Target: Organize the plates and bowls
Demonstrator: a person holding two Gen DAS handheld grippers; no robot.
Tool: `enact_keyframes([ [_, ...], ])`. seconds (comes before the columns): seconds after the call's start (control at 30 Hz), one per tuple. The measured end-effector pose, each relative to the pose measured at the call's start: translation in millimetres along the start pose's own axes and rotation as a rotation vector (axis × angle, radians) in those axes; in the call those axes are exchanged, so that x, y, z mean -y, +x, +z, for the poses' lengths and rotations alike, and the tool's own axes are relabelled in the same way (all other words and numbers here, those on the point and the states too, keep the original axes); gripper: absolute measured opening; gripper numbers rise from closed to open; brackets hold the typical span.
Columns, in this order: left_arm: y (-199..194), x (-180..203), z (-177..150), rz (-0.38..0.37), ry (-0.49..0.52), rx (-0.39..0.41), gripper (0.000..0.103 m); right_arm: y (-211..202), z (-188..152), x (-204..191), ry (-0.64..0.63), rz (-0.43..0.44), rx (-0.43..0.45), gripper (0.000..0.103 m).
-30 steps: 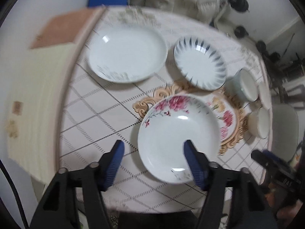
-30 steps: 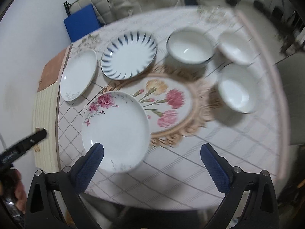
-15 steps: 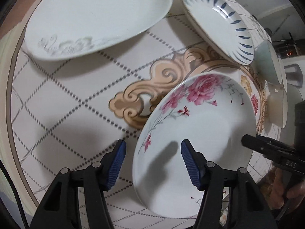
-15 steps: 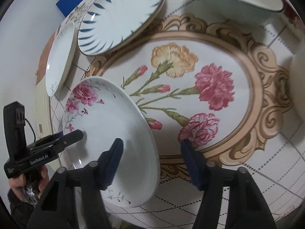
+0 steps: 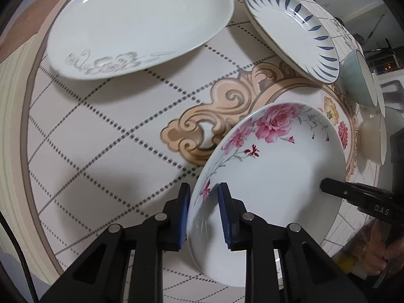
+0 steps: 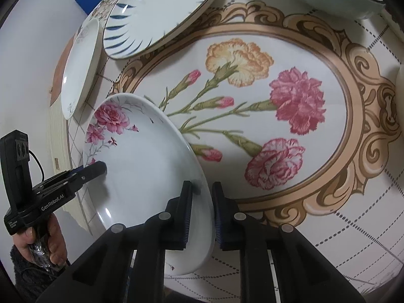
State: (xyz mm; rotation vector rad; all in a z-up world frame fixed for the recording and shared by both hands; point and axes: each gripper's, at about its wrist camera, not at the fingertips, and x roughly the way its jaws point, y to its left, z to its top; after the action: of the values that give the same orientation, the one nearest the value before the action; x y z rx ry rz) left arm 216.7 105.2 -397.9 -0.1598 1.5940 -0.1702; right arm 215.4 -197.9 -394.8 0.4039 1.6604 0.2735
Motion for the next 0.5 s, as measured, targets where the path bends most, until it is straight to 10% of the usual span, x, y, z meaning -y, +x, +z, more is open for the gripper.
enact_keyframes([
  [0.5, -56.7, -77.4, -36.3, 0.043, -0.136, 0.065, 0.019, 20.7, -3.0, -104.3, -0.131, 0.054, -0.060, 0.018],
])
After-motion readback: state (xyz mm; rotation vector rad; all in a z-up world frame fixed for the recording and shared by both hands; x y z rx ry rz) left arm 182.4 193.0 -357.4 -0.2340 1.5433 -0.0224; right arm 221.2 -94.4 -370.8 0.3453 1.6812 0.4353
